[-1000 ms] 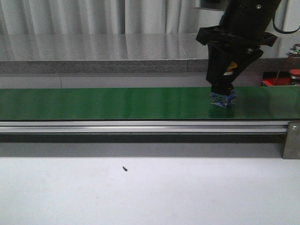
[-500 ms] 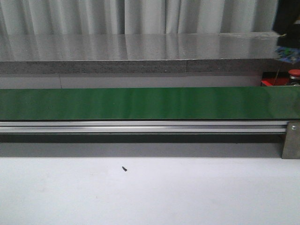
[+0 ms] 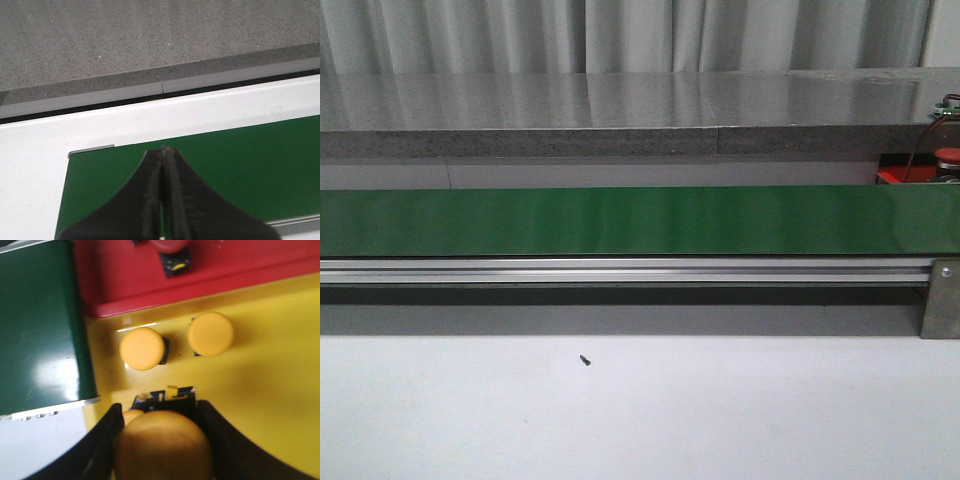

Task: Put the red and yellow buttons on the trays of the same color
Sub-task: 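Place the yellow button on the yellow tray and release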

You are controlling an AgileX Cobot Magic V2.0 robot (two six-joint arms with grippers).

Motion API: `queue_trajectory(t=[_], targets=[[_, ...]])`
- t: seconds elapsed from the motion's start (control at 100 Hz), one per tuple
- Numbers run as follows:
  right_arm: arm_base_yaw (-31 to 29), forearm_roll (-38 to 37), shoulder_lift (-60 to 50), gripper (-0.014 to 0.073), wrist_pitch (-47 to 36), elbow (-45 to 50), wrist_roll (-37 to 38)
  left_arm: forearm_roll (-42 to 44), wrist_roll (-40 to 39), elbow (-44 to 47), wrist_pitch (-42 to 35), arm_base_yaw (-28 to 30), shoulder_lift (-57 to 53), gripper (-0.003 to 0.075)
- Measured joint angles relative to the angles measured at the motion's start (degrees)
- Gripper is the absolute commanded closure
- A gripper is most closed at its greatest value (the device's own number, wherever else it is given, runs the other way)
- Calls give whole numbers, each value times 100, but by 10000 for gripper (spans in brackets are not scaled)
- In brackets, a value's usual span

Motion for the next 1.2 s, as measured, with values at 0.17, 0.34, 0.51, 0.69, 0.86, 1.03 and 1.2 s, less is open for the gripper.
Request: queue_trajectory(t=[0.17, 0.34, 0.51, 0.69, 0.86, 1.03, 1.2], targets=[[-254, 228, 0, 300, -719, 662, -62, 0, 0, 0, 0, 0, 0, 740], [-254, 321, 185, 300, -1171, 993, -62, 0, 0, 0, 0, 0, 0, 740], [-254, 332, 631, 300, -1297, 1041, -62, 0, 0, 0, 0, 0, 0, 740], [-254, 332, 1015, 300, -1383, 1041, -66, 0, 0, 0, 0, 0, 0, 740], [-286, 336, 1273, 300, -1503, 1041, -75, 0, 0, 0, 0, 0, 0, 740], [-343, 349, 1298, 274, -1540, 1041, -75, 0, 0, 0, 10, 0, 0, 740], [-365, 359, 1356, 115, -1438, 1041, -75, 0, 0, 0, 10, 0, 0, 740]])
